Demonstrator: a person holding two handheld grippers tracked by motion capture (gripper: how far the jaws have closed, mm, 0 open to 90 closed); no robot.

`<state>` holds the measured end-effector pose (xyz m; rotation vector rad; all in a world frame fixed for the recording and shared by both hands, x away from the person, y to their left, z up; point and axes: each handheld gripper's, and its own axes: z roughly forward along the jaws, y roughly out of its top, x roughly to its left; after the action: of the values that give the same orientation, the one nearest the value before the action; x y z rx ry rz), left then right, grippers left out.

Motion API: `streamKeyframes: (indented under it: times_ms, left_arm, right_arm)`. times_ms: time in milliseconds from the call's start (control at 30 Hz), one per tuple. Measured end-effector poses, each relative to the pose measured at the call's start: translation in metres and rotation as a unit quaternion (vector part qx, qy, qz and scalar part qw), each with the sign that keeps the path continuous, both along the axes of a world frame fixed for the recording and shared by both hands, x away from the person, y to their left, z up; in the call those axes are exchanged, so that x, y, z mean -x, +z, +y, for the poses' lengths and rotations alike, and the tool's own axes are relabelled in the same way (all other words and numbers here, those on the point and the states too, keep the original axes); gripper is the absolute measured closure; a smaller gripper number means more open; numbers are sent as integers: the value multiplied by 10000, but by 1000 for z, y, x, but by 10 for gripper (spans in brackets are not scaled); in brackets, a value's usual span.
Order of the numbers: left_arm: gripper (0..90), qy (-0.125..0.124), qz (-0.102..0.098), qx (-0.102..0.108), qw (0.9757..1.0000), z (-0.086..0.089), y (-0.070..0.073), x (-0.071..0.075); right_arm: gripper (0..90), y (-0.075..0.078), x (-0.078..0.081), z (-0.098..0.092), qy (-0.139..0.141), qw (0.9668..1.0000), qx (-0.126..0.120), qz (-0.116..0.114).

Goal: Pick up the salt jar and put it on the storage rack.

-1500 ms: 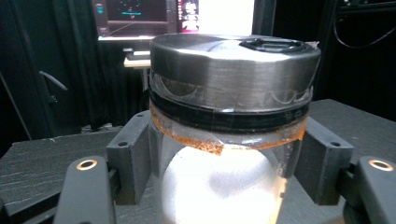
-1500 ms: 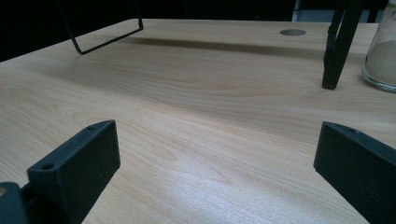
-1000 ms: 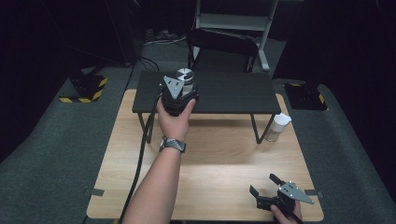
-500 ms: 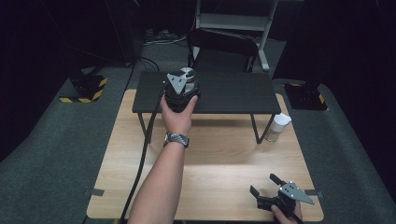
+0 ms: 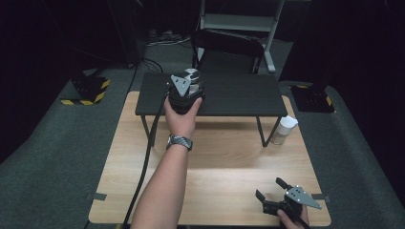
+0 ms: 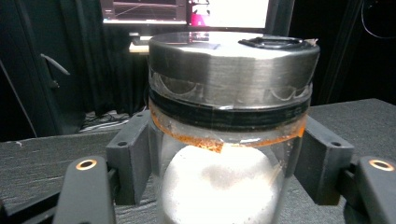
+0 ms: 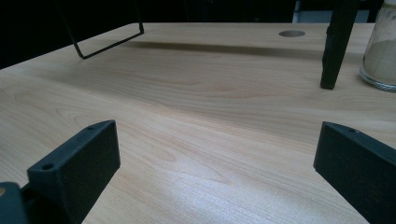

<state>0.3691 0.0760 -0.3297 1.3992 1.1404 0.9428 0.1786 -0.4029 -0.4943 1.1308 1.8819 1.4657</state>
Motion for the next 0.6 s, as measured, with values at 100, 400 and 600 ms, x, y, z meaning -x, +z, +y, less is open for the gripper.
streamKeyframes:
  times_ms: [100, 400, 600]
  left_arm:
    - [308, -10, 7, 4, 10000, 0, 0, 0]
    - [307, -11, 10, 3, 10000, 1, 0, 1]
    - [306, 1, 18, -21, 10000, 0, 1, 1]
  right_arm:
    - [4, 0, 0, 0, -3, 10000, 2, 1]
    - [4, 0, 0, 0, 7, 10000, -13, 1]
    - [4, 0, 0, 0, 21, 10000, -4, 1]
